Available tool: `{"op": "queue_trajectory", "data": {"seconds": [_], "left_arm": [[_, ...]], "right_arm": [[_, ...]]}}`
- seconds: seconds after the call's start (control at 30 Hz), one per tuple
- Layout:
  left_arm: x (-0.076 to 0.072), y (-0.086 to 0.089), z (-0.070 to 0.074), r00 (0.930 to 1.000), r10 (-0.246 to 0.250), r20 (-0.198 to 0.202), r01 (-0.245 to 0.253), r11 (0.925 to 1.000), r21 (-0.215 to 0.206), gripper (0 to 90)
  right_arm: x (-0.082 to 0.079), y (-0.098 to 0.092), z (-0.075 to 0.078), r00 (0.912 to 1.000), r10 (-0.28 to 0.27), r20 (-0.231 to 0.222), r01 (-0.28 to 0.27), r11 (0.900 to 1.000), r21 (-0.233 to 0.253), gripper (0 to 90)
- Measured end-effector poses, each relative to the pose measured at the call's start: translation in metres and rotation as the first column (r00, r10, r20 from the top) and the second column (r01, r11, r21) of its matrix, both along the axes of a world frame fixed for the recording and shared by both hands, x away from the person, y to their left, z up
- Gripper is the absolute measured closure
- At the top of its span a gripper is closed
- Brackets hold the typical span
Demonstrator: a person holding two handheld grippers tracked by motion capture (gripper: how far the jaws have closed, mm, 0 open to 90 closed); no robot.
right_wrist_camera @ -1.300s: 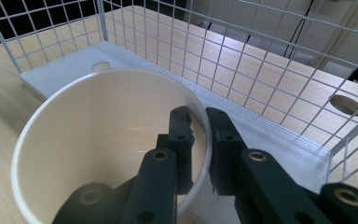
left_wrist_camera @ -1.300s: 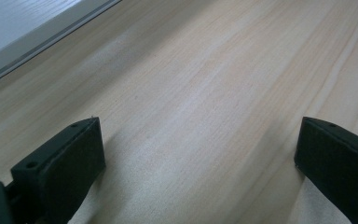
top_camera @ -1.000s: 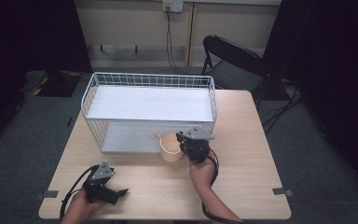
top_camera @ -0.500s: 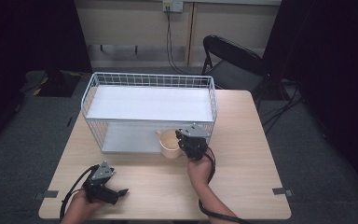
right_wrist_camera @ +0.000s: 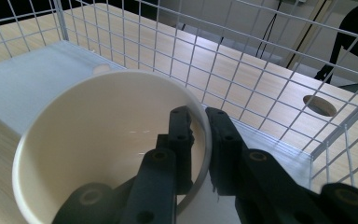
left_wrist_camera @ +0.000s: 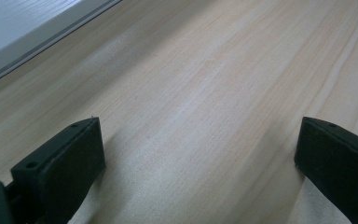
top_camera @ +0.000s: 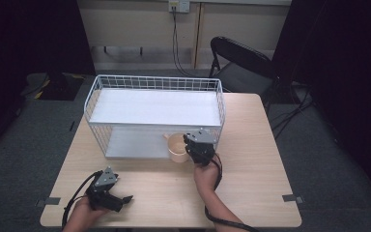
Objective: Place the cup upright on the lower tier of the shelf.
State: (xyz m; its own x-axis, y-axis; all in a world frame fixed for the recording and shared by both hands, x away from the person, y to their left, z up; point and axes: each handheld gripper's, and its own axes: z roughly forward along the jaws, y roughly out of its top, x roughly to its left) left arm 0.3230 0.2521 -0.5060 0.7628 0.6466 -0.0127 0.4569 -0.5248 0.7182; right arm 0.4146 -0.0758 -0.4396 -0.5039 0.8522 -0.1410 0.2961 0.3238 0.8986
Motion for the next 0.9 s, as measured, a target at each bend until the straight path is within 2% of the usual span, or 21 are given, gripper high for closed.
{"op": "queue_trajectory", "data": {"seconds": [0.4,0.53,0.7,0.9], "left_arm": [[0.0000,0.0000,0.0000,1.0000,0.000,0.000,0.000,1.0000,0.000,1.0],[0.0000,0.0000,0.0000,1.0000,0.000,0.000,0.000,1.0000,0.000,1.0],[-0.0001,0.0000,0.0000,1.0000,0.001,-0.001,-0.001,1.0000,0.000,1.0],[0.0000,0.0000,0.0000,1.0000,0.000,0.000,0.000,1.0000,0.000,1.0]], "right_arm": [[0.0044,-0.0035,-0.0012,0.9996,-0.018,-0.024,0.018,1.000,0.025,80.5],[0.0052,-0.0047,0.0007,0.9995,-0.025,-0.017,0.026,0.999,0.025,78.4],[0.0045,-0.0024,0.0036,0.9996,-0.023,-0.014,0.023,1.000,0.016,73.6],[0.0036,-0.0035,0.0043,0.9991,-0.009,-0.042,0.011,0.999,0.040,57.0]]}}
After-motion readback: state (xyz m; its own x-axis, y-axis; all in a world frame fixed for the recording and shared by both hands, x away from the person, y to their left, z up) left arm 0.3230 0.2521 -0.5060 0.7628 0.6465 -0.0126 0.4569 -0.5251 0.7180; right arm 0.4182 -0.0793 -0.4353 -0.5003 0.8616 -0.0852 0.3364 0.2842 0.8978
